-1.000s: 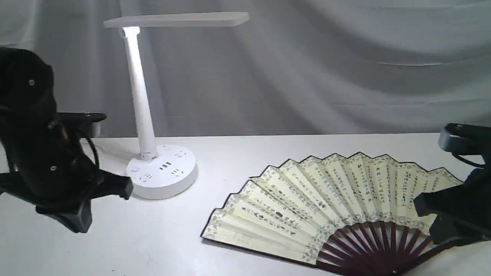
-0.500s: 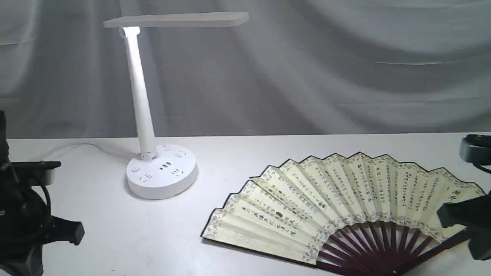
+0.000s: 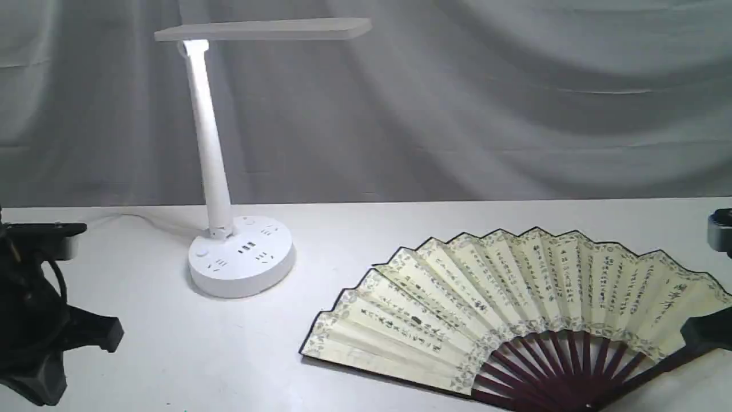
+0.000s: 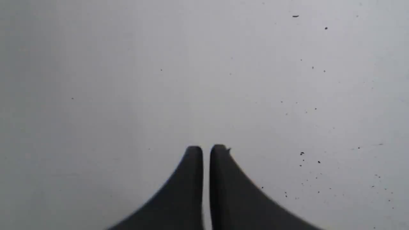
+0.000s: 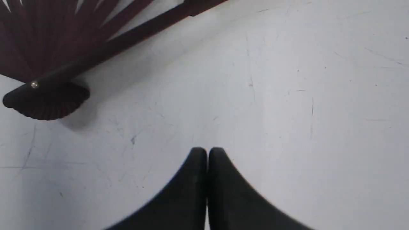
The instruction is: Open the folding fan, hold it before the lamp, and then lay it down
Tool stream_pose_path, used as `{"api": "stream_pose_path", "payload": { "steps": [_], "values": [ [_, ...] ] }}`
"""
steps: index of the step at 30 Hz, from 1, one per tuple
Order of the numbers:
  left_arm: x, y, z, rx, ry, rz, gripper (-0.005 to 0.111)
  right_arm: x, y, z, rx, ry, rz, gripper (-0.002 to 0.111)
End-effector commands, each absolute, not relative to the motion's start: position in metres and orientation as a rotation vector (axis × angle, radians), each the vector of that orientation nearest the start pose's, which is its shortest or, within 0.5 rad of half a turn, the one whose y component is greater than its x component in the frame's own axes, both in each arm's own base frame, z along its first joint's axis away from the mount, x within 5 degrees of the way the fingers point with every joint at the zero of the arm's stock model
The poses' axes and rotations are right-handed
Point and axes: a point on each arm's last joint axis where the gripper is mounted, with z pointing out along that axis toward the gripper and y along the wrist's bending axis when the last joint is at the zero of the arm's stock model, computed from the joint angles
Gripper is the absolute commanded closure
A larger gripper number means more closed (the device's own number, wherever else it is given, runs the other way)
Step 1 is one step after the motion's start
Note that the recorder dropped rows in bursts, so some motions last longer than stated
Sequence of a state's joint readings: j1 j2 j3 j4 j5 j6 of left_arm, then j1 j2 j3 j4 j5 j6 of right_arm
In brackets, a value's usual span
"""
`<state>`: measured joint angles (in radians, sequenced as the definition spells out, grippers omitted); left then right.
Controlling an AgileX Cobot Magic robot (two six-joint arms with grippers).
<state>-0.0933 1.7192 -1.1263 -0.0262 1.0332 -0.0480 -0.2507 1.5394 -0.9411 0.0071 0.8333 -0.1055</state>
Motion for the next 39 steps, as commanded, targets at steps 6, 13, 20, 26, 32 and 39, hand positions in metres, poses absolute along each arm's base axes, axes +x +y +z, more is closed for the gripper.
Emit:
{"api": "stream_pose_path", "payload": {
  "steps": [6, 13, 20, 26, 32, 39],
  "values": [
    [0.31, -0.03, 0.206, 0.047, 3.09, -0.046, 0.107, 0.266, -0.068, 0.224, 0.209, 2.898, -0.029, 0.108],
    [0.301, -0.03, 0.237, 0.047, 2.989, -0.056, 0.107, 0.249, -0.063, 0.251, 0.167, 2.854, -0.048, 0.108],
    [0.272, -0.027, 0.295, 0.048, 2.792, -0.073, 0.107, 0.221, -0.056, 0.292, 0.153, 2.721, -0.083, 0.108],
    [0.235, -0.024, 0.343, 0.048, 2.605, -0.088, 0.107, 0.185, -0.047, 0.333, 0.134, 2.525, -0.132, 0.108],
    [0.188, -0.021, 0.381, 0.045, 2.453, -0.121, 0.107, 0.144, -0.028, 0.366, 0.059, 2.335, -0.146, 0.108],
    [0.129, -0.016, 0.412, 0.046, 2.283, -0.138, 0.107, 0.089, -0.013, 0.386, 0.017, 2.195, -0.147, 0.108]
  ]
}}
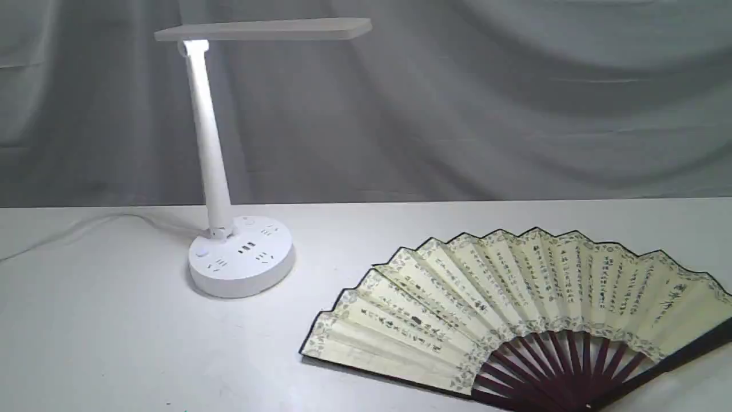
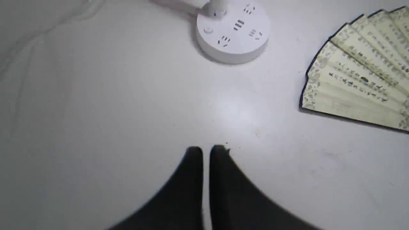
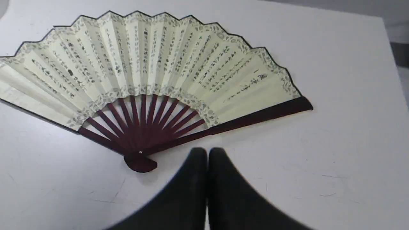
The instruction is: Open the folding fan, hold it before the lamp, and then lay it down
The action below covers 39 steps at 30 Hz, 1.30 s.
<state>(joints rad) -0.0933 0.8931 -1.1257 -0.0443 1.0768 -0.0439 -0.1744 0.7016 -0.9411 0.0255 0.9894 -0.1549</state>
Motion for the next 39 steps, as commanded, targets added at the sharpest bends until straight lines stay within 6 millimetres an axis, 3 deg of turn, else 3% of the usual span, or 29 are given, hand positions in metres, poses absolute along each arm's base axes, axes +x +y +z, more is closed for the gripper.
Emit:
{"api": "stream_pose_path", "payload": {
  "steps": [1, 11, 21, 26, 30, 39],
  "values": [
    [0.12, -0.015, 0.414, 0.047, 2.263, -0.139, 0.107, 0.082, -0.012, 0.387, 0.024, 2.181, -0.145, 0.108],
    [0.014, -0.006, 0.436, 0.052, 1.948, -0.153, 0.107, 0.017, 0.0, 0.392, 0.016, 2.042, -0.141, 0.108],
    [-0.069, 0.002, 0.421, 0.055, 1.771, -0.16, 0.107, -0.047, 0.009, 0.381, 0.045, 1.891, -0.14, 0.108],
    [-0.1, 0.005, 0.412, 0.05, 1.667, -0.151, 0.107, -0.078, 0.011, 0.372, 0.051, 1.779, -0.18, 0.108],
    [-0.123, 0.008, 0.403, 0.05, 1.585, -0.153, 0.107, -0.084, 0.009, 0.372, 0.065, 1.757, -0.22, 0.108],
    [-0.12, 0.006, 0.402, 0.031, 1.581, -0.203, 0.107, -0.083, 0.009, 0.371, 0.08, 1.763, -0.214, 0.108]
  ]
}}
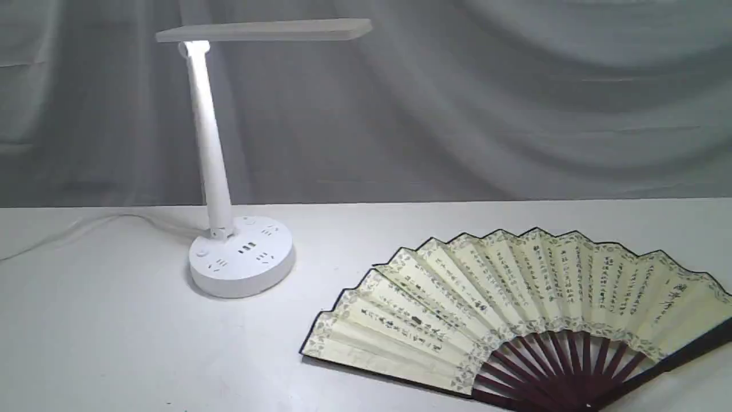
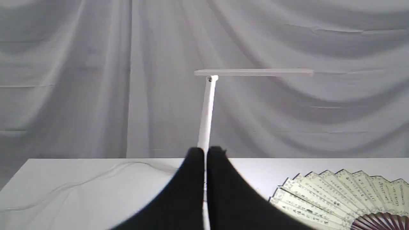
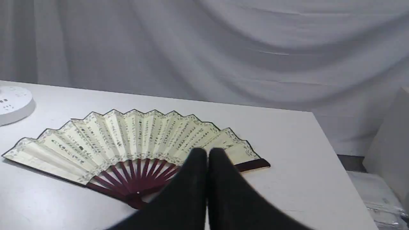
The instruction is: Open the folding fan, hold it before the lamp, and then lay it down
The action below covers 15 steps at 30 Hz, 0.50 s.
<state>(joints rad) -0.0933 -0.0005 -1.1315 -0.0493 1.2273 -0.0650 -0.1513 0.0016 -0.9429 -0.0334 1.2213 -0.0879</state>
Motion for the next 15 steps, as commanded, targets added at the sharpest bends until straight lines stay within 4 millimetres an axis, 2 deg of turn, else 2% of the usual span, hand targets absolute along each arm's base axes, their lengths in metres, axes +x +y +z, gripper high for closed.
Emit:
{"api": "stream_pose_path", "payload": {
  "steps": [1, 9, 15],
  "values": [
    [-0.118, 0.005, 0.402, 0.022, 1.578, -0.211, 0.107, -0.082, 0.009, 0.37, 0.08, 1.766, -0.214, 0.108],
    [-0.096, -0.002, 0.386, -0.064, 1.66, -0.178, 0.107, -0.082, 0.009, 0.37, 0.08, 1.766, -0.214, 0.108],
    [-0.094, 0.002, 0.385, -0.052, 1.668, -0.155, 0.107, -0.082, 0.009, 0.37, 0.08, 1.766, -0.214, 0.108]
  ]
}}
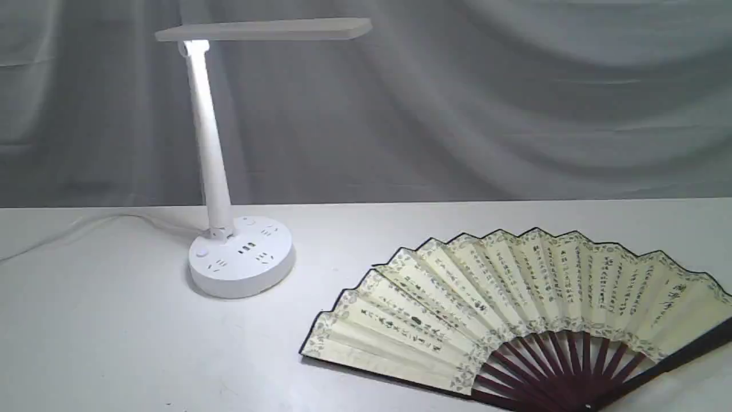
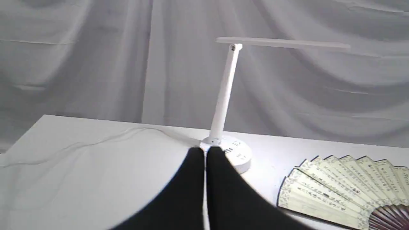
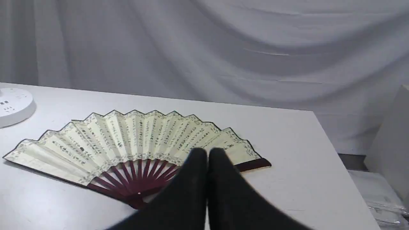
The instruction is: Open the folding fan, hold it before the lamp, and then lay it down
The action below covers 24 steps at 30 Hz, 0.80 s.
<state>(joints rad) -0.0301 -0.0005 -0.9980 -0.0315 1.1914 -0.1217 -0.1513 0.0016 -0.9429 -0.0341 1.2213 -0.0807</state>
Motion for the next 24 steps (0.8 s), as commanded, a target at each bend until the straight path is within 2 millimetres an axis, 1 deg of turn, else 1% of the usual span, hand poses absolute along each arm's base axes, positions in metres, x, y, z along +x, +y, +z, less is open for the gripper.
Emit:
{"api": "stream_pose_path", "payload": {
  "steps": [1, 4, 7, 11, 14, 17, 20, 21, 22, 24],
  "values": [
    [-0.095, 0.002, 0.386, -0.042, 1.663, -0.167, 0.107, -0.082, 0.009, 0.37, 0.08, 1.766, -0.214, 0.108],
    [-0.1, 0.003, 0.39, -0.004, 1.639, -0.175, 0.107, -0.082, 0.009, 0.37, 0.08, 1.766, -0.214, 0.108],
    [-0.105, 0.004, 0.396, -0.003, 1.599, -0.177, 0.107, -0.082, 0.009, 0.37, 0.083, 1.765, -0.212, 0.108],
    [-0.104, 0.003, 0.4, -0.005, 1.547, -0.178, 0.107, -0.081, 0.008, 0.369, 0.089, 1.77, -0.207, 0.108],
    [-0.091, 0.003, 0.399, -0.01, 1.496, -0.177, 0.107, -0.074, 0.007, 0.365, 0.089, 1.768, -0.206, 0.108],
    [-0.068, 0.002, 0.391, -0.014, 1.457, -0.183, 0.107, -0.06, 0.005, 0.361, 0.084, 1.734, -0.209, 0.108],
    [-0.044, 0.0, 0.373, -0.025, 1.486, -0.198, 0.107, -0.041, 0.003, 0.348, 0.086, 1.729, -0.194, 0.108],
    [-0.033, -0.002, 0.363, -0.03, 1.508, -0.212, 0.107, -0.036, 0.003, 0.345, 0.086, 1.724, -0.187, 0.108],
    [-0.028, -0.002, 0.358, -0.03, 1.516, -0.21, 0.107, -0.028, 0.003, 0.337, 0.084, 1.731, -0.174, 0.108],
    [-0.012, -0.003, 0.343, -0.036, 1.52, -0.209, 0.107, -0.015, 0.002, 0.328, 0.082, 1.706, -0.151, 0.108]
  ]
}}
